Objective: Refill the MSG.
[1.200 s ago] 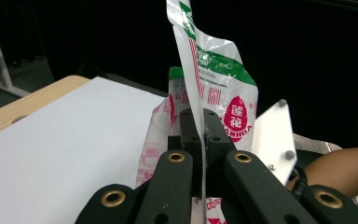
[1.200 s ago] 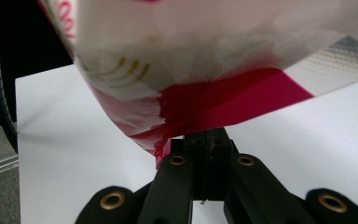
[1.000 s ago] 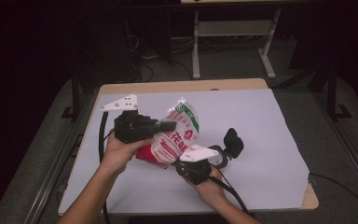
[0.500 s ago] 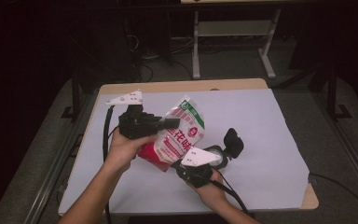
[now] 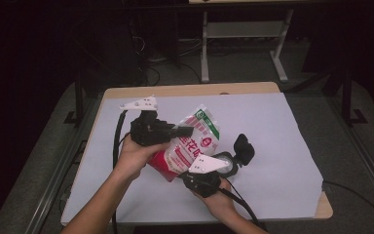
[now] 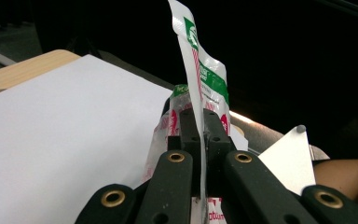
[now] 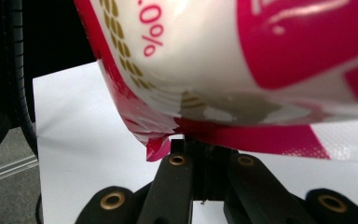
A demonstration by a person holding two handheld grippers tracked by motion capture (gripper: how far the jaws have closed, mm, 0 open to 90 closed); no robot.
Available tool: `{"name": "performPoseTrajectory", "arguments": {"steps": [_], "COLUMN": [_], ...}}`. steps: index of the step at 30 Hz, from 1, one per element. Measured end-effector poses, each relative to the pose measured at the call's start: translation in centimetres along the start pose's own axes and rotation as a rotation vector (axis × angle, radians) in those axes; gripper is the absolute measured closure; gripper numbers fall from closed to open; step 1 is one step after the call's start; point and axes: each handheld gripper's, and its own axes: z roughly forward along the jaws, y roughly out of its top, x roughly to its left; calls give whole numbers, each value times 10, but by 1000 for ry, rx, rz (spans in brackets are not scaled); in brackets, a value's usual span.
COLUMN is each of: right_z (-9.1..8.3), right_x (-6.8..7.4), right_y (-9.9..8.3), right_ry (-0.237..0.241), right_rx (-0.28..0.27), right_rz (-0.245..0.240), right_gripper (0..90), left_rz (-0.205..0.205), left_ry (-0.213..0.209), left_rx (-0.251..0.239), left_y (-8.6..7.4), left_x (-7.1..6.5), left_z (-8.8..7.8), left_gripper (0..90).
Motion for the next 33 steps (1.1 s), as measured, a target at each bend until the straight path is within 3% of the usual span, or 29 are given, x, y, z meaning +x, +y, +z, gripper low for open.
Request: {"name": "performPoseTrajectory", "arguments": {"steps": [17,33], "right_z": [-14,-14], "right_x": [0,-3], "right_y": [-5,-7], "right_ry": [-15,-37], "right_rx": [-3,-13], "right_rz": [-23,16], "right_gripper": [900,900], "left_rz": [34,7], "left_ry": [-35,-38], "left_rx": [80,115], "left_y": [11,19], "left_x": [-8,1], "left_z": [22,38], "left_gripper": [900,900]}}
